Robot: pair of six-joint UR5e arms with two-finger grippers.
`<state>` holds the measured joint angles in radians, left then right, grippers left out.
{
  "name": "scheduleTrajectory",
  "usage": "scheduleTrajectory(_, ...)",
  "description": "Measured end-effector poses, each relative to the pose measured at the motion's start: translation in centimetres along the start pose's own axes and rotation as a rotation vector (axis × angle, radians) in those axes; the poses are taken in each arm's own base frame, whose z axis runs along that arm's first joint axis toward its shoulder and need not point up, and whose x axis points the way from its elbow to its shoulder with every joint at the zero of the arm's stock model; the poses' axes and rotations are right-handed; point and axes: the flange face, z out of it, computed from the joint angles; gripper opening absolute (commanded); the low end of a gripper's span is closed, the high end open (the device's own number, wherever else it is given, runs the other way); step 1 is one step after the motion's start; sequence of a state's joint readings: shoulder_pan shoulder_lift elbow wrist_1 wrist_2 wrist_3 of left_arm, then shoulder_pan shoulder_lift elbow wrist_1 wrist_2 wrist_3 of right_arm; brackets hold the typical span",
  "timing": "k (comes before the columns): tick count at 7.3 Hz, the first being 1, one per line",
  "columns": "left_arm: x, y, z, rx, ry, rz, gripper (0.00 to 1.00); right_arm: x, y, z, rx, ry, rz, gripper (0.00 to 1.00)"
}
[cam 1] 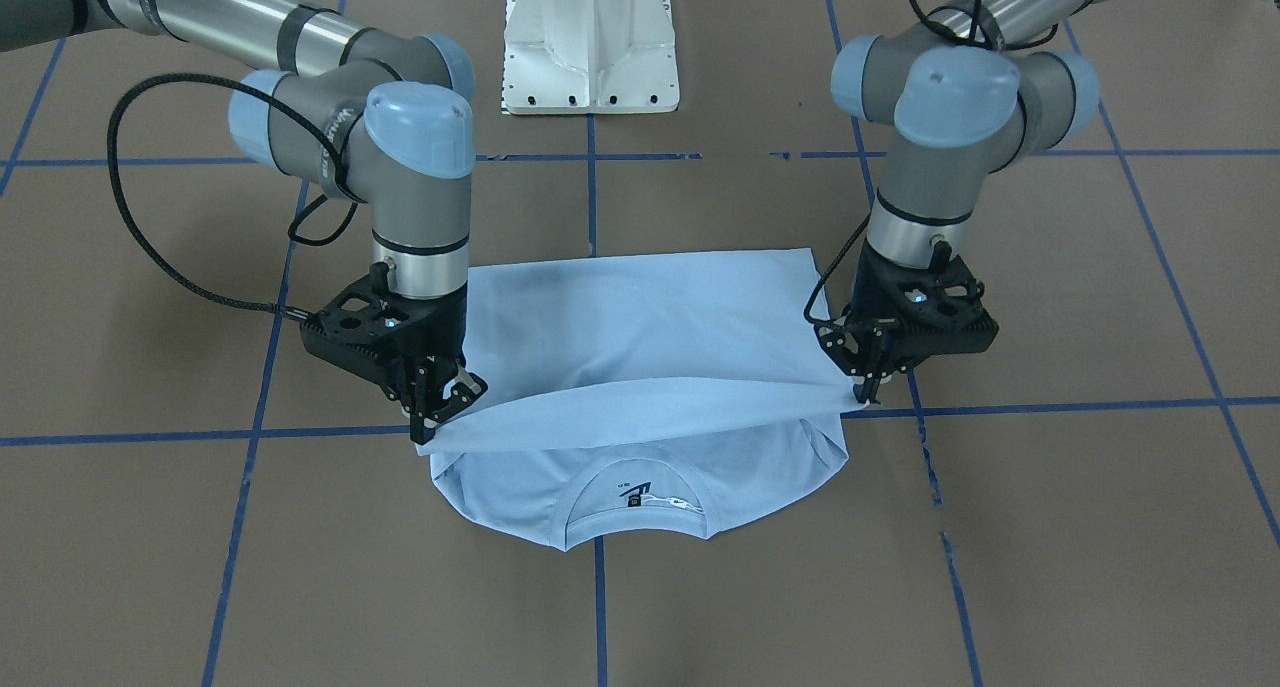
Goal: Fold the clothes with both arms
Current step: 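Lift the hem with both grippers and fold it onto the collar, then release the hem and move the left gripper to the folded shirt's side edge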
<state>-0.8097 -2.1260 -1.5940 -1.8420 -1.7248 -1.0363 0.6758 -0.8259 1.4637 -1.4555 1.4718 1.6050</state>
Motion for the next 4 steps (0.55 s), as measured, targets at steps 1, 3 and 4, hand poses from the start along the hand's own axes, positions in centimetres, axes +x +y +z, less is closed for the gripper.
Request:
scheduleTrajectory(1, -0.3, -0.6, 3.3, 0.012, -0.024, 0.0, 0.0, -0.4, 0.1, 2.4, 0.002, 0.005, -0.001, 0.0)
scheduleTrajectory(3, -0.8, 0.5, 7.6, 0.007, -0.036, 0.012, 0.0, -0.3, 0.3, 4.8, 0.003, 0.025, -0.004, 0.0)
scheduleTrajectory(4, -0.7, 1.2, 8.4, 0.001, -0.037, 0.019, 0.59, -0.2, 0.4, 5.1, 0.002, 0.028, -0.005, 0.68)
